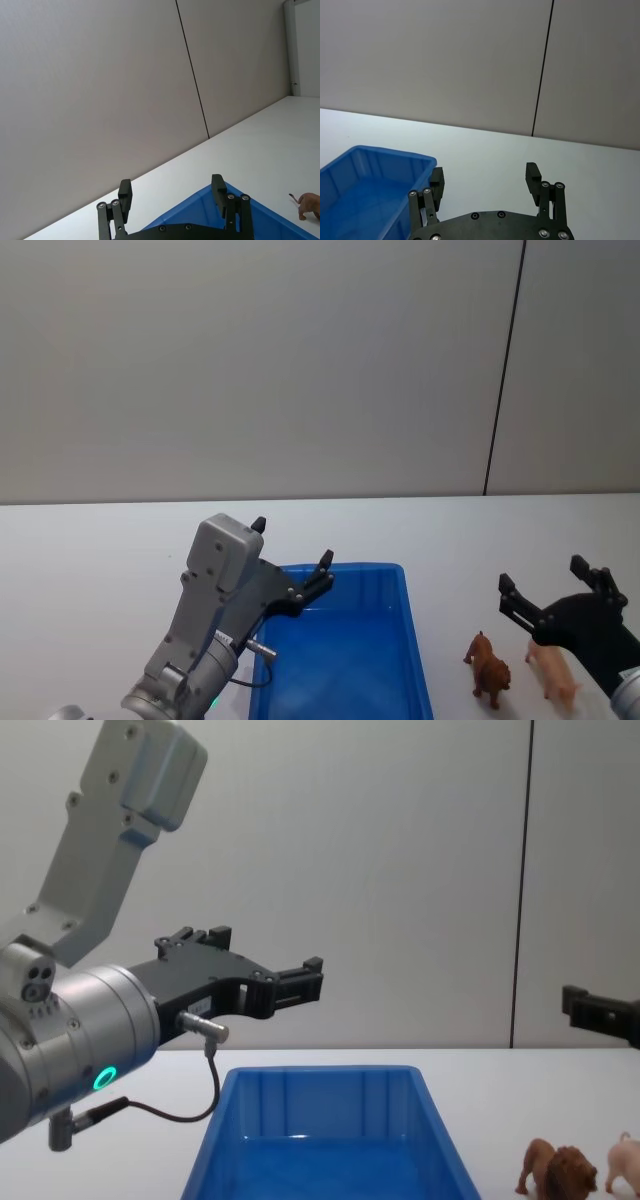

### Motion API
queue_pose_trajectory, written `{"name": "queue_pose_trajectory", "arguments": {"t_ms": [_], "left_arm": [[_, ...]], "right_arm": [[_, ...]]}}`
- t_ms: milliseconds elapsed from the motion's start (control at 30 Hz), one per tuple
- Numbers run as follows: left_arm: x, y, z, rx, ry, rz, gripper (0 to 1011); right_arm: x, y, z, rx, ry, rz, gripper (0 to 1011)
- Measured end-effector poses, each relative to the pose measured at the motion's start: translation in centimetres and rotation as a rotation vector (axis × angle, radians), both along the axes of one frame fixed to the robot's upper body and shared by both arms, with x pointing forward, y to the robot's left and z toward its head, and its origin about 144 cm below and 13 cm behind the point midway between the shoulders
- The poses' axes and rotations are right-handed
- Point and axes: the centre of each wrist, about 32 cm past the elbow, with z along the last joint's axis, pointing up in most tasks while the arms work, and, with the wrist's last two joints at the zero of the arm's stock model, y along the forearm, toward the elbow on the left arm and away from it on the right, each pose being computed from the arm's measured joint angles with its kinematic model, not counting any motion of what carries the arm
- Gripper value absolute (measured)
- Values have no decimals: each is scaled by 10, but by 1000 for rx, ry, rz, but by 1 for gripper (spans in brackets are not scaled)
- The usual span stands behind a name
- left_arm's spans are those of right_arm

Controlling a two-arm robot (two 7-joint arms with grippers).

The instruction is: Pick up the two dolls from the table and place them into the box.

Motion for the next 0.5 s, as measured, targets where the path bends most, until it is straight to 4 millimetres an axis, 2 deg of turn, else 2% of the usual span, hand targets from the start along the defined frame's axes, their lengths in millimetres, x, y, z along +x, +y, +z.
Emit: {"name": "queue_pose_trajectory", "arguments": {"t_ms": [500], "left_arm": [[0,0,0,0,0,0,1001]], "right_arm": [[-4,-8,-3,-14,105,-76,1001]]}}
